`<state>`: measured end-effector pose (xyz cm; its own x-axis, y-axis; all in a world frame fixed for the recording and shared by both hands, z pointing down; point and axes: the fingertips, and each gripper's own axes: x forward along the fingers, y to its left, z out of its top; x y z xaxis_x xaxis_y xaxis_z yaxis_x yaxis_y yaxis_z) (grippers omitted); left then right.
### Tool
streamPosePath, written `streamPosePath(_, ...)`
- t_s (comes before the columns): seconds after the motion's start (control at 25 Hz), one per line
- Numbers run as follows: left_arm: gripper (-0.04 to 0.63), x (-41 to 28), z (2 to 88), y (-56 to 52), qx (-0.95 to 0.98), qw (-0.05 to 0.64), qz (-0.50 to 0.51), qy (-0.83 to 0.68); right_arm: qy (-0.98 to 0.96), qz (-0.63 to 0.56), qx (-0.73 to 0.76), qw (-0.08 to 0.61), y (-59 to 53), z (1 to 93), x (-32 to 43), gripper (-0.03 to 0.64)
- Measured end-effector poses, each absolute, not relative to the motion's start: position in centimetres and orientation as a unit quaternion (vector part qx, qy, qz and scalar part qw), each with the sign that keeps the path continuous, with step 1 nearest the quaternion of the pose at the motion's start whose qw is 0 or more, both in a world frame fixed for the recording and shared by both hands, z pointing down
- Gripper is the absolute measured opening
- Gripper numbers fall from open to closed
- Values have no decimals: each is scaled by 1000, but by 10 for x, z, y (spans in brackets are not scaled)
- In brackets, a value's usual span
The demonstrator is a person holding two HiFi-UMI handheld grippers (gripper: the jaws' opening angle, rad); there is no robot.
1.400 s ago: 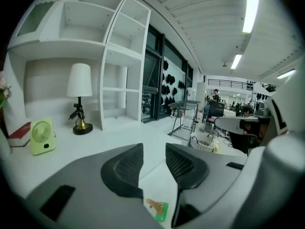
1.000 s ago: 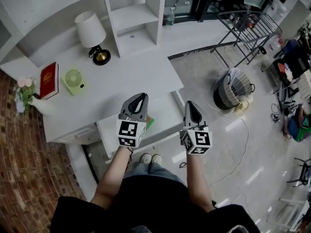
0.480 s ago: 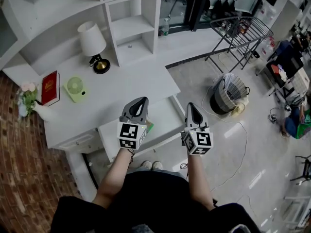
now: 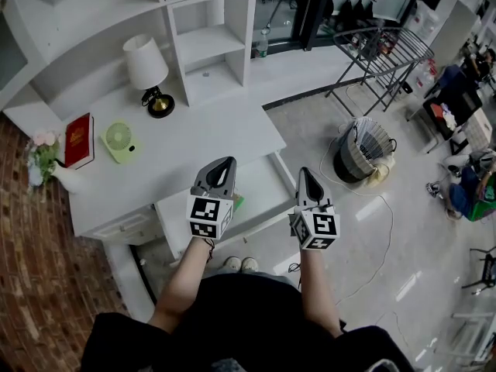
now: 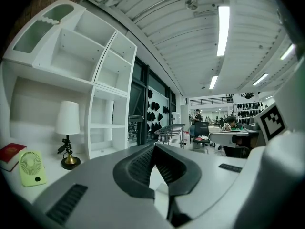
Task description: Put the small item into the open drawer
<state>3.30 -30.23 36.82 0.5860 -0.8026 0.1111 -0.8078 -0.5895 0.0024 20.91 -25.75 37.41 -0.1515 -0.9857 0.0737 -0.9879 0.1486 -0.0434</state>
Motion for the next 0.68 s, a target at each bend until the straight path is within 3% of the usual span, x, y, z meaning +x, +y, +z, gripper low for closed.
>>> streamPosePath(0.68, 21, 37, 374, -295, 889, 29, 60, -454, -759, 45, 650, 16, -251, 379, 216, -2)
